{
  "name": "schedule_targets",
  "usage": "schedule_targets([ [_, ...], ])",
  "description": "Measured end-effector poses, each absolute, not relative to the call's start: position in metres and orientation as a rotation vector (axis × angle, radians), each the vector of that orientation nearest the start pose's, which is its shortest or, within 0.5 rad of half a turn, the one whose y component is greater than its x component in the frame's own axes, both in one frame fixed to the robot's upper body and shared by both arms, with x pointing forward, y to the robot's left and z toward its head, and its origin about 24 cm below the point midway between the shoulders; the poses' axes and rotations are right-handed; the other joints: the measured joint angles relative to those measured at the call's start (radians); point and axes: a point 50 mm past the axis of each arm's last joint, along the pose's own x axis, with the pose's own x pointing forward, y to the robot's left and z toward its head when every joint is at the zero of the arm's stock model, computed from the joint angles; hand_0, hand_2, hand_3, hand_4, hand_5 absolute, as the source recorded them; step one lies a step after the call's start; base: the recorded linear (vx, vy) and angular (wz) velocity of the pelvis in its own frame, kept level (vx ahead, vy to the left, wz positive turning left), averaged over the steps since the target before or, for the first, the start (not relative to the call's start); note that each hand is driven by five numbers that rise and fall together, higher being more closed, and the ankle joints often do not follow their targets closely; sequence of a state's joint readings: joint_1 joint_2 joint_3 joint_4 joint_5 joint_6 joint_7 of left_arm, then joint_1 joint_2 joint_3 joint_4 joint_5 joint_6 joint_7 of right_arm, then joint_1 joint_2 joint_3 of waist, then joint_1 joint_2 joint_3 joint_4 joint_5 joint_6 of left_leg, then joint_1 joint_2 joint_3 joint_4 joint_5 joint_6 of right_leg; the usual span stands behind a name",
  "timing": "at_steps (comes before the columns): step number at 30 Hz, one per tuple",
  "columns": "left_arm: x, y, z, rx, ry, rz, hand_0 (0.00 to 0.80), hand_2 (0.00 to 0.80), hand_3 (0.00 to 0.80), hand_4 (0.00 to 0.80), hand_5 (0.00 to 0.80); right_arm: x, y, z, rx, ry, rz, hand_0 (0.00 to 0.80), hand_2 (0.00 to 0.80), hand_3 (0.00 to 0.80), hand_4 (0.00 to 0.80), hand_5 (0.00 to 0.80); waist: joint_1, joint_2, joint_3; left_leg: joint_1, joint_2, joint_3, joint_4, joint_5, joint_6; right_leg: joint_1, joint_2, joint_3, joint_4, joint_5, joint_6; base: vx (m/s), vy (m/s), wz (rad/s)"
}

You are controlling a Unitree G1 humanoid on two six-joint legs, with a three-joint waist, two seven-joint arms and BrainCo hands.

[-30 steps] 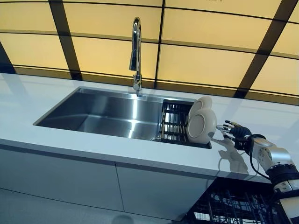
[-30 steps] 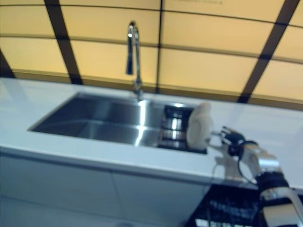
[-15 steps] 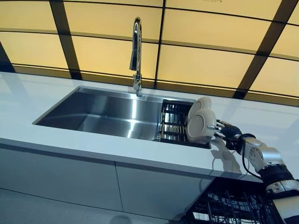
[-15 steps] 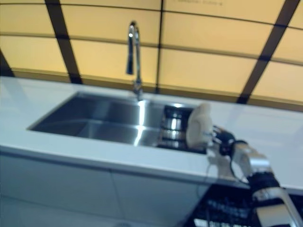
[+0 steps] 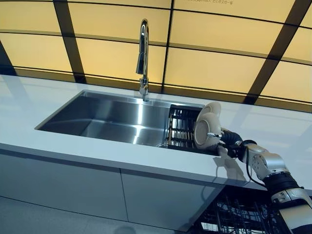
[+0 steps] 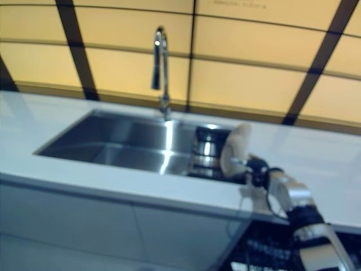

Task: Take plates into dishwasher

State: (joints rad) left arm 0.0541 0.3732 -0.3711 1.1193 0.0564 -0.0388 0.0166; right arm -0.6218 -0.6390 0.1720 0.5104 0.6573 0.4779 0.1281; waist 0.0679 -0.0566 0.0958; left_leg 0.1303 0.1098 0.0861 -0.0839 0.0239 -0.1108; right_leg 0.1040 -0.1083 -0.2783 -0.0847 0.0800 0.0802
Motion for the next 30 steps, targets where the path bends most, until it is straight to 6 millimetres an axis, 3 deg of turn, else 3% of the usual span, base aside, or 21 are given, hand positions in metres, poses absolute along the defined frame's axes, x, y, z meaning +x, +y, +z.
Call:
schedule_targets([
  [3,0.087,0.257,-0.151,0.581,1.173,-0.155,0.0,0.0,0.0,0.0,0.0,0.35,-0.241,0.098,0.013,0.409,0.122,0.0,0.0,0.0,0.0,0.0,0.003,0.0,0.0,-0.001,0.0,0.0,0.0,0.0,0.0,0.0,0.0,0.0,0.0,0.0,0.0,0.0,0.0,0.0],
  [4,0.087,0.256,-0.151,0.581,1.173,-0.155,0.0,0.0,0.0,0.0,0.0,0.35,-0.241,0.098,0.012,0.411,0.121,0.047,0.047,0.047,0.047,0.047,0.004,0.0,0.0,-0.001,0.0,-0.001,0.0,0.0,0.0,0.0,0.0,-0.001,0.0,0.0,0.0,0.0,0.0,0.0],
  [5,0.087,0.256,-0.151,0.581,1.172,-0.155,0.0,0.0,0.0,0.0,0.0,0.35,-0.241,0.097,0.012,0.417,0.116,0.21,0.21,0.21,0.21,0.21,0.005,0.0,0.0,-0.001,0.0,-0.002,0.0,0.0,0.0,0.0,0.0,-0.001,0.0,0.0,0.0,0.0,0.0,0.0],
  [8,0.087,0.256,-0.151,0.581,1.171,-0.155,0.0,0.0,0.0,0.0,0.0,0.35,-0.242,0.096,0.008,0.425,0.091,0.8,0.8,0.8,0.8,0.8,0.003,0.0,0.0,-0.001,0.0,-0.002,0.0,0.0,0.0,0.001,0.0,-0.001,0.0,0.0,0.0,0.0,0.0,0.0],
  [19,0.087,0.256,-0.151,0.581,1.173,-0.154,0.0,0.0,0.0,0.0,0.0,0.352,-0.246,0.101,-0.025,0.372,0.01,0.8,0.8,0.8,0.8,0.8,0.003,0.001,0.001,-0.001,0.0,-0.002,0.0,0.0,0.0,0.001,0.0,-0.002,0.0,0.0,0.0,0.0,0.0,0.0],
  [30,0.086,0.252,-0.152,0.571,1.168,-0.159,0.0,0.0,0.0,0.0,0.0,0.354,-0.233,0.113,-0.044,0.26,0.007,0.8,0.8,0.8,0.8,0.8,0.002,0.02,0.003,-0.001,-0.001,-0.004,0.0,0.0,0.0,0.001,-0.001,-0.002,0.0,0.0,0.0,0.0,0.0,0.0],
])
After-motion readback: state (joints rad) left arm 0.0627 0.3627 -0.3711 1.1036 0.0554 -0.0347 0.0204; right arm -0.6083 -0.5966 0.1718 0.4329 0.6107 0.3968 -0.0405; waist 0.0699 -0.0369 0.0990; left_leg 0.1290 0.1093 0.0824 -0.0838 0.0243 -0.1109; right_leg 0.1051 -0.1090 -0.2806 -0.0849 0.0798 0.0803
